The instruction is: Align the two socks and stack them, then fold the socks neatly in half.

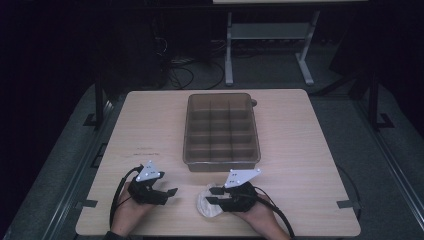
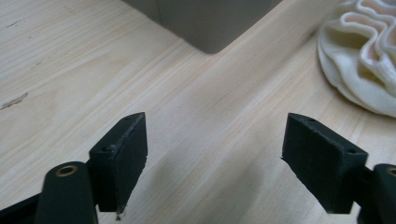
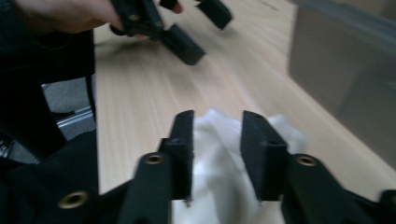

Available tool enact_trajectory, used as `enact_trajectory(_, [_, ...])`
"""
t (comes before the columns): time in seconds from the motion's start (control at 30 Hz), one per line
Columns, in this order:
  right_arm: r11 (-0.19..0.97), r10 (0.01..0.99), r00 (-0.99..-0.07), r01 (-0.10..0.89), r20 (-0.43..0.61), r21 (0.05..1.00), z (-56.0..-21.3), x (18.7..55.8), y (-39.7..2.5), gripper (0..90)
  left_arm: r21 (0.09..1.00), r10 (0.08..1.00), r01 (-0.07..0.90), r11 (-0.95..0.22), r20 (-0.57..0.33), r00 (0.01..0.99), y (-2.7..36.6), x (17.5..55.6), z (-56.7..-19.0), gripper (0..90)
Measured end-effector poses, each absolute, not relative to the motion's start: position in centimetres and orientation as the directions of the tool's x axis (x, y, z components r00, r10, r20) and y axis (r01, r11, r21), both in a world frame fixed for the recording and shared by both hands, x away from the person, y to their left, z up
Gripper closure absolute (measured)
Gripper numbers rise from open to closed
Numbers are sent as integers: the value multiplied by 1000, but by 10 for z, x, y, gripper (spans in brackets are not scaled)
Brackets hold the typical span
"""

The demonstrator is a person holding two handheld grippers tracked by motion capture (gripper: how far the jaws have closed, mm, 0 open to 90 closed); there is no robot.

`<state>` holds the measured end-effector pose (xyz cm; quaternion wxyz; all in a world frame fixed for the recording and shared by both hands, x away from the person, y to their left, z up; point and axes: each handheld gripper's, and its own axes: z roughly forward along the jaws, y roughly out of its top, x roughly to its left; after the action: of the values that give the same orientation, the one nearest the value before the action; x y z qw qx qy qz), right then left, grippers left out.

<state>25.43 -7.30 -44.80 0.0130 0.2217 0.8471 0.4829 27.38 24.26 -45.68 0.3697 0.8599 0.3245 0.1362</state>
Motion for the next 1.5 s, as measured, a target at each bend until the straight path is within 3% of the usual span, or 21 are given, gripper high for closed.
enact_trajectory(0.03, [427,412,-891,373,190,824,-449,258,-78,536,724,660,460,-515,-8,751,243,274,-457,197])
enact_trajectory(0.07, [427,412,-891,373,190,824,-449,258,-78,536,722,660,460,-518,-5,751,244,274,-458,197])
enact_trajectory(0.17, [431,437,-875,406,207,806,-455,264,-80,389,722,663,461,-516,-4,748,246,274,-459,156])
enact_trajectory(0.47, [455,461,-857,451,231,768,-465,270,-76,212,718,670,469,-514,-5,742,249,277,-465,131])
enact_trajectory(1.07, [498,440,-871,438,218,748,-478,271,-61,203,720,662,458,-520,2,749,249,278,-475,130])
enact_trajectory(1.2, [513,438,-879,416,188,751,-478,268,-58,243,723,661,454,-520,4,751,249,278,-475,130])
enact_trajectory(1.5, [534,422,-896,369,139,761,-478,262,-56,446,722,659,452,-523,7,752,249,278,-475,131])
